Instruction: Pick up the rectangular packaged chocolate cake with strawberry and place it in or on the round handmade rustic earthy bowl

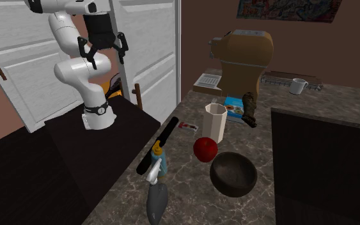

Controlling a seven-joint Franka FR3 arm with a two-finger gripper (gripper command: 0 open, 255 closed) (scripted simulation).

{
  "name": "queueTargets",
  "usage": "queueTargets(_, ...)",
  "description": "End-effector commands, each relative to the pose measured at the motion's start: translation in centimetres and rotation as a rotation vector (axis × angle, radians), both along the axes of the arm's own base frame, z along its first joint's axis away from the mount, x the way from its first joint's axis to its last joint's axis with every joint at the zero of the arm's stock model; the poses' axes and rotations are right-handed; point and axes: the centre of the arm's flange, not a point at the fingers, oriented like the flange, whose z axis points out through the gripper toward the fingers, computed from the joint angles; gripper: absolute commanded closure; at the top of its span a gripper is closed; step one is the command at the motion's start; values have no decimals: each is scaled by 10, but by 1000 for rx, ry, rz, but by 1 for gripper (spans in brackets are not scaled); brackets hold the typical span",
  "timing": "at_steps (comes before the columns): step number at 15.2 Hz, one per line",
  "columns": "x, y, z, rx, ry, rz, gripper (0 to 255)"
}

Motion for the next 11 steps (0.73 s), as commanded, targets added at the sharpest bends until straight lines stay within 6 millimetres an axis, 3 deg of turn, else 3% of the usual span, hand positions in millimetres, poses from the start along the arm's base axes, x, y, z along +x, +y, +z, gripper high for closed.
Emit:
queueTargets(1,0,0,0,0,0,0,0)
queueTargets(11,36,82,-97,-2,0,131,0)
